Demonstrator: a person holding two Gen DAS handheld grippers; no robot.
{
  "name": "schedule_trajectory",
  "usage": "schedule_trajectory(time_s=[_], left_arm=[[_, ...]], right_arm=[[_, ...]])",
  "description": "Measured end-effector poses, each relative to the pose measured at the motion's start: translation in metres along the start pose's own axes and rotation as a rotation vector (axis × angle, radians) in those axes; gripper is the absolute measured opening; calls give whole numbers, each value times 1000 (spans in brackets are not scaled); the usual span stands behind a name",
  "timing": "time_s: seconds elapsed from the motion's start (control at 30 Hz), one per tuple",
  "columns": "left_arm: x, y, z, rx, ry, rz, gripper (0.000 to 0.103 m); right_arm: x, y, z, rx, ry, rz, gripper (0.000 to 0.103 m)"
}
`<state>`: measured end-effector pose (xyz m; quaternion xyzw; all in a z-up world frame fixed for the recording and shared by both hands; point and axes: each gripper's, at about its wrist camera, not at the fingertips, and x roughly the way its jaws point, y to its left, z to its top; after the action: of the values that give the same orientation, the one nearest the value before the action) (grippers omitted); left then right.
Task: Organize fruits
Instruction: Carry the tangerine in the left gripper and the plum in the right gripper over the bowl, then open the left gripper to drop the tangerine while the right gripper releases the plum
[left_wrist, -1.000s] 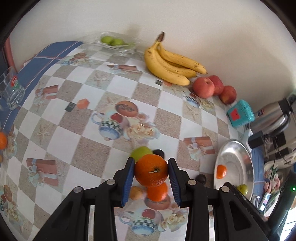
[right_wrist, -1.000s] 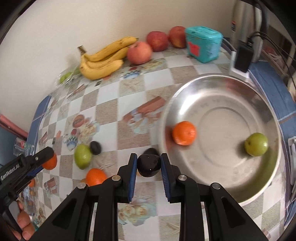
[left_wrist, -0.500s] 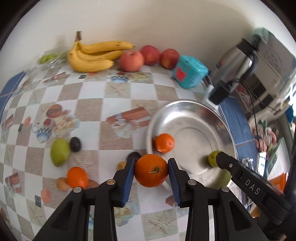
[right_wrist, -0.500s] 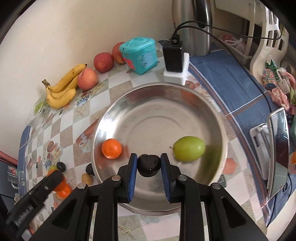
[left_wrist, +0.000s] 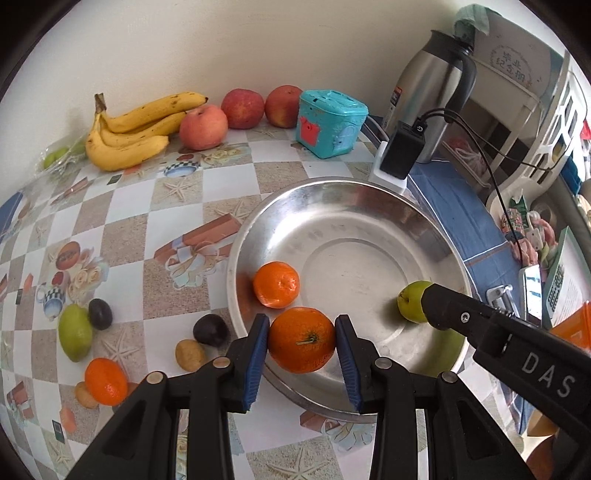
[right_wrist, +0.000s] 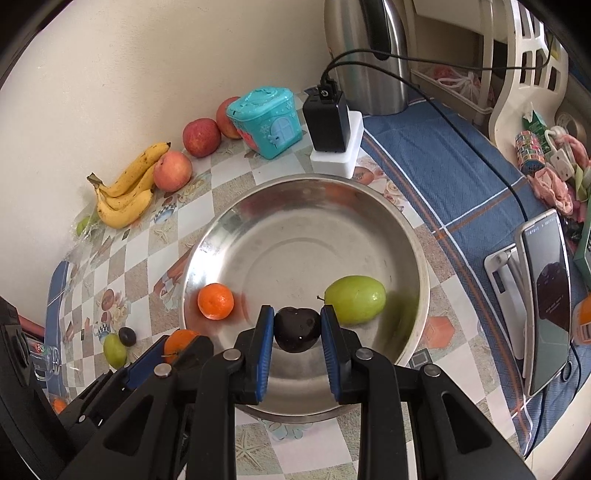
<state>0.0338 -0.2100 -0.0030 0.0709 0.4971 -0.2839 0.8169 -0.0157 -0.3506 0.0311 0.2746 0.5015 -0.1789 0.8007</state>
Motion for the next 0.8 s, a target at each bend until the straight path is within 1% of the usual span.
schedule_trajectory(time_s=[0.17,0.6,0.8], left_arm=[[8,-8,-3,33,4,7,39],[24,-11,-12,76,29,50,39],[25,-13,-13,81,34,58,40]], right_arm=[[1,-3,0,13,1,1,27],[49,-19,-8,55,140,-15,27],[49,-20,-10,58,149,-35,27]])
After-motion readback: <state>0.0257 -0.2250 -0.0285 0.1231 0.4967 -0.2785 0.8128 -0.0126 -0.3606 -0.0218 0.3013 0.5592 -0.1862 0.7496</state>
